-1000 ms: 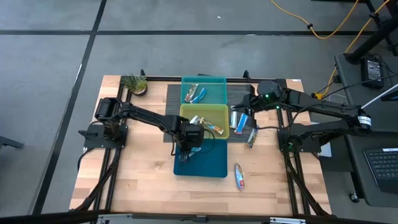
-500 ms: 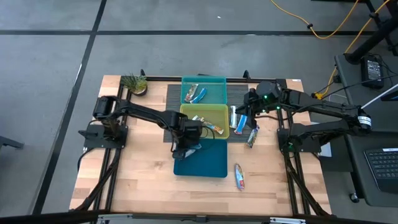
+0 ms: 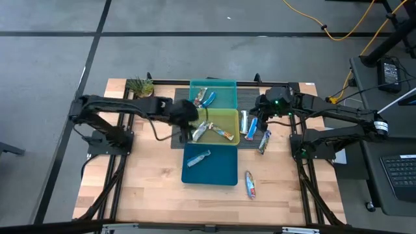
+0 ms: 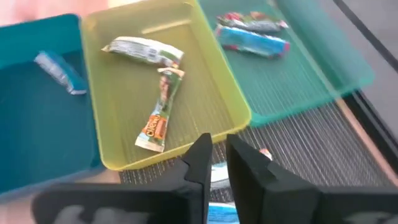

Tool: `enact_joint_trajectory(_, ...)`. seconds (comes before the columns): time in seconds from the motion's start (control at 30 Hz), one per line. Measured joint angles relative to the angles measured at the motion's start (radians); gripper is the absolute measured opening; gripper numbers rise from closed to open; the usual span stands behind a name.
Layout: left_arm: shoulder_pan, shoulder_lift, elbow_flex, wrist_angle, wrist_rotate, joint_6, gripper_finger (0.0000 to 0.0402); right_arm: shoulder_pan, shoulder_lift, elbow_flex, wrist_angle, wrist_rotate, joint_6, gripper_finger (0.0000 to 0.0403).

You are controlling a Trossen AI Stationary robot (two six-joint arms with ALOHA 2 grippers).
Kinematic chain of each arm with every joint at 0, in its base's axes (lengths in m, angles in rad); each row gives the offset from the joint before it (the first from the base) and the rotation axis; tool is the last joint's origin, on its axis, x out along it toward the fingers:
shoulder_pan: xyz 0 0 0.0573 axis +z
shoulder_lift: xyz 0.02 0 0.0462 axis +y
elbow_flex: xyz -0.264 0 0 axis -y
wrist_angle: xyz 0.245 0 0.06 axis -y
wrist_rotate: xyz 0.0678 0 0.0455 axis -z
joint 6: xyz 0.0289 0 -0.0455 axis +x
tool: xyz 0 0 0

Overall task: Pick and place Granola Bars by type
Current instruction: Put the blue granola bar into the blue bin

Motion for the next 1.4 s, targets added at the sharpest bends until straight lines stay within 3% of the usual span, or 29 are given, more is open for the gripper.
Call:
enact_joint_trajectory(0.27, 0.097, -0.151, 0.000, -0.001, -0.465, -0.062, 0.0122, 0.000, 0.026, 0.000, -0.113, 0.036, 0.190, 0.0150)
enact_joint_trajectory(0.47, 0.270, -0.239, 0.000, 0.002, -0.618, -0.055, 0.0118, 0.000, 0.056, 0.000, -0.268, 0.035, 0.471, 0.0225)
enact_joint_trajectory(0.67, 0.473, -0.282, 0.000, 0.022, -0.537, 0.084, 0.0115, 0.000, 0.086, 0.000, -0.376, 0.108, 0.776, 0.0267)
enact_joint_trajectory(0.87, 0.596, -0.287, 0.000, 0.093, -0.302, 0.170, 0.0109, 0.027, 0.133, -0.001, -0.439, 0.113, 0.924, 0.0273)
enact_joint_trajectory(1.03, 0.629, -0.287, -0.005, 0.165, -0.158, 0.210, 0.0106, 0.067, 0.151, -0.123, -0.366, 0.077, 1.056, 0.0273)
enact_joint_trajectory(1.23, 0.638, -0.287, -0.005, 0.199, -0.099, 0.265, 0.0109, 0.106, 0.151, -0.268, -0.170, 0.000, 1.187, 0.0272)
enact_joint_trajectory(1.4, 0.638, -0.287, -0.005, 0.214, -0.070, 0.278, 0.0105, 0.112, 0.151, -0.311, -0.146, 0.000, 1.230, 0.0272)
